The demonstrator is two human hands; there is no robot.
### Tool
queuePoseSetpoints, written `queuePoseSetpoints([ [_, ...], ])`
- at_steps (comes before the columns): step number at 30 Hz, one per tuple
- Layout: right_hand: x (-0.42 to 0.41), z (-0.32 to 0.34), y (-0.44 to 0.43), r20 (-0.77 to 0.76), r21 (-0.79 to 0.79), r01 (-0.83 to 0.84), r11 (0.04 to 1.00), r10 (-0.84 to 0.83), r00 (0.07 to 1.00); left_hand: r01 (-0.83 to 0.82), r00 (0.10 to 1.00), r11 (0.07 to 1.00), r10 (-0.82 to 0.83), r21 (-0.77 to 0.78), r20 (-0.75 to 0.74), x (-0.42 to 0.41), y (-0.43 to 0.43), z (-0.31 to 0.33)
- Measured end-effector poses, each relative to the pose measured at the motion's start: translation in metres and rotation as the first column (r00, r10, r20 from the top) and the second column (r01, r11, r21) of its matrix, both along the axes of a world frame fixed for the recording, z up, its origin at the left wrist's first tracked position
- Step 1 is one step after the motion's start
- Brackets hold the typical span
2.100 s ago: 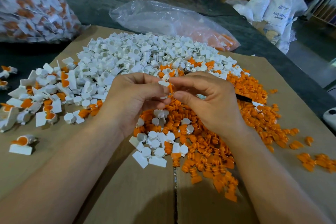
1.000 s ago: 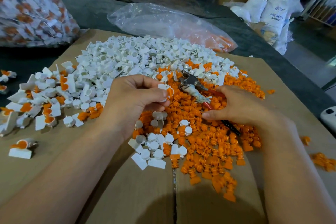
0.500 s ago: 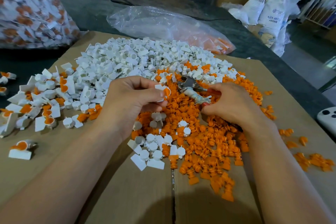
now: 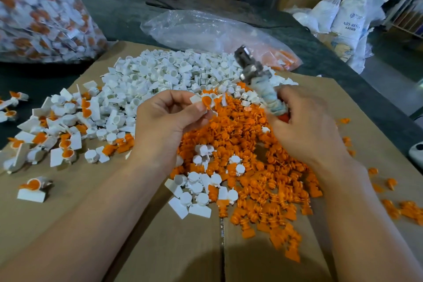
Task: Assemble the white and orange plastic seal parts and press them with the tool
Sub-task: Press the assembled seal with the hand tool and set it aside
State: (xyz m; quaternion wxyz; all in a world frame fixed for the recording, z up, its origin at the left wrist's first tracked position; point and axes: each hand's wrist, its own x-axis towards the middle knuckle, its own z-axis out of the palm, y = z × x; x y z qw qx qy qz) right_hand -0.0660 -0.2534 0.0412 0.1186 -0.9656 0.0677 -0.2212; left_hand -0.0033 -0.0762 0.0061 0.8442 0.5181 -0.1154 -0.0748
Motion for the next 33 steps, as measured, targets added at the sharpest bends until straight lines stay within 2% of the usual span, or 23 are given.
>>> queuePoseSetpoints([
  [3,0.0,-0.002,0.006,-0.015,-0.132,-0.004,0.991,0.002,1.0,-0.045,0.998,0.999,0.046,-0.029,0.039,-0.001,-0.001,0.0],
  [15,0.004,-0.017,0.023,-0.171,-0.056,-0.108,0.993,0.097,0.98,-0.148,0.986,0.985,0.153,-0.091,0.058,0.0,-0.003,0.001],
  [33,0.002,-0.014,0.026,-0.118,-0.124,-0.139,0.982,0.125,0.985,-0.125,0.992,0.987,0.128,-0.1,0.021,0.0,-0.004,0.0],
])
